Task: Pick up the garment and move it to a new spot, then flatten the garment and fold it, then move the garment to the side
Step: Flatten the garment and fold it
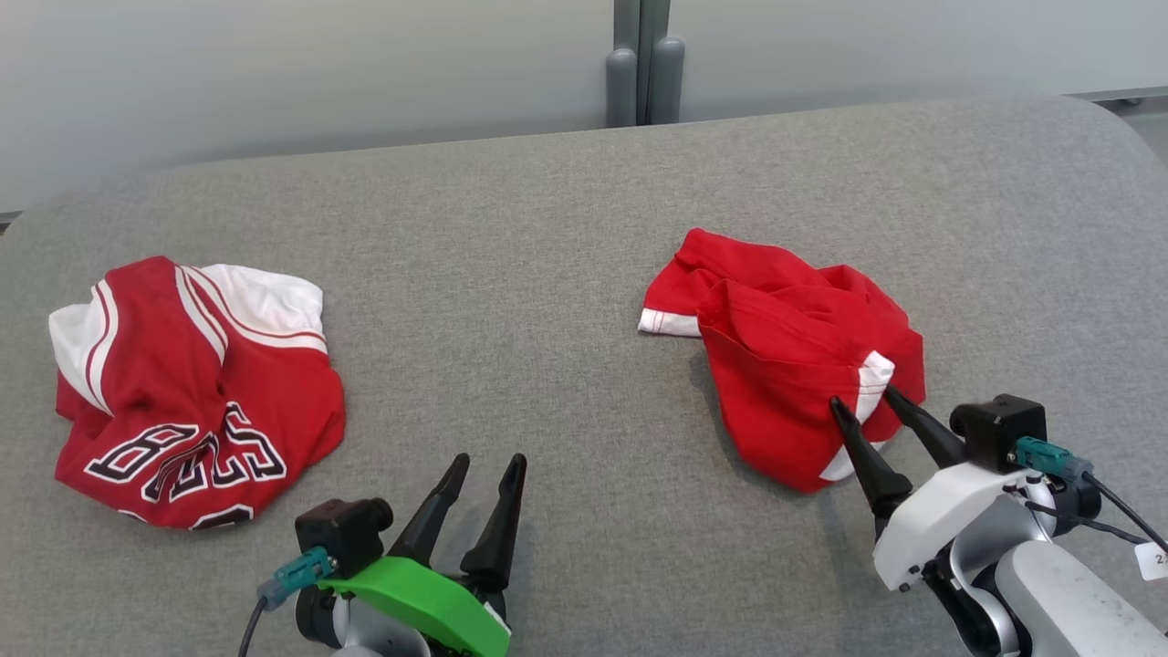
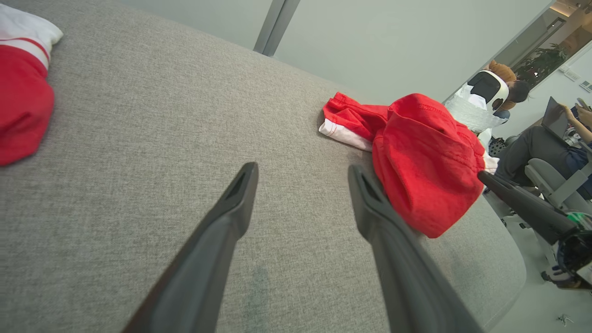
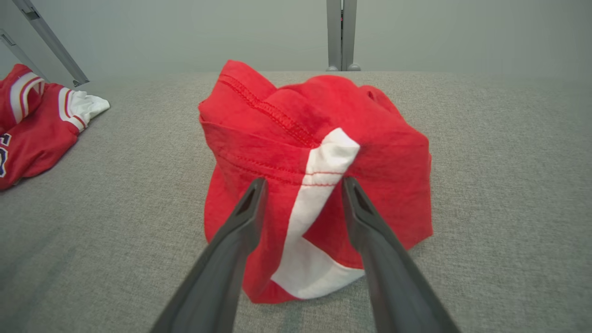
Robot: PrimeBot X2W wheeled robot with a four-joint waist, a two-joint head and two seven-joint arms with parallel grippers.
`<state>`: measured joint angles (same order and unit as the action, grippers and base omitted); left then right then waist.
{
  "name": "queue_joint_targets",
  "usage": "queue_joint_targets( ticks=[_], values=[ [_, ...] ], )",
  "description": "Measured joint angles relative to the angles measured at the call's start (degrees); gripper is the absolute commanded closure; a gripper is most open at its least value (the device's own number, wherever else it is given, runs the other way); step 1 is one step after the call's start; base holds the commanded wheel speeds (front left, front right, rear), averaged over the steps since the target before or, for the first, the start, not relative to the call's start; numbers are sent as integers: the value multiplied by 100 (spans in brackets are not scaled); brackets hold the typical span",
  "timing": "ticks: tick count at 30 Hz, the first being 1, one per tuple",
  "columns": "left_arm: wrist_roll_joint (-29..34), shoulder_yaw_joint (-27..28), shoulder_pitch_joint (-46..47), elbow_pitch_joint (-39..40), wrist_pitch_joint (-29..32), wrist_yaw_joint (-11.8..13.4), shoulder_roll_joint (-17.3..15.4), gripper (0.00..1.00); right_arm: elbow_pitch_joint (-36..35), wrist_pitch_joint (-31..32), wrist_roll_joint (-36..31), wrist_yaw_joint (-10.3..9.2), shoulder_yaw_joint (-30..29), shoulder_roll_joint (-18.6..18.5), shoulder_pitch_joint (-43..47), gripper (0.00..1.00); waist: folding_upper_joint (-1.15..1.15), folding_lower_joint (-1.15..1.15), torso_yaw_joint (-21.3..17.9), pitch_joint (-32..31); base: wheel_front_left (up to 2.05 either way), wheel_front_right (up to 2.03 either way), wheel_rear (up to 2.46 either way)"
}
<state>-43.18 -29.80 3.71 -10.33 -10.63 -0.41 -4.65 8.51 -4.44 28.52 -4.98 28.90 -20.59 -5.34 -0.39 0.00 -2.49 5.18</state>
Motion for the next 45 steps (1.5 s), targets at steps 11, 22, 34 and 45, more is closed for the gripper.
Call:
queue_joint_targets(
  ticks=[11, 22, 34, 45],
  values=[
    [0, 34, 1, 1, 0, 43, -3, 0, 40, 54, 34, 105, 0, 27, -42, 100, 0, 0, 90, 32, 0, 0, 0],
    [0, 42, 4, -29, -2, 43, -11, 0, -970, 365, 617, 660, 318, 508, -621, 100, 0, 0, 65, -99, 0, 0, 0],
    [-64, 5, 7, -123, -10, 18, 13, 0, -1986, 1291, 1633, 178, -191, 1176, -1464, 100, 0, 0, 171, -396, 0, 0, 0],
    [-225, -56, 2, -176, -60, -10, 58, 0, -2227, 2362, 1853, -218, -291, 1558, -2442, 100, 0, 0, 457, -571, 0, 0, 0]
  ],
)
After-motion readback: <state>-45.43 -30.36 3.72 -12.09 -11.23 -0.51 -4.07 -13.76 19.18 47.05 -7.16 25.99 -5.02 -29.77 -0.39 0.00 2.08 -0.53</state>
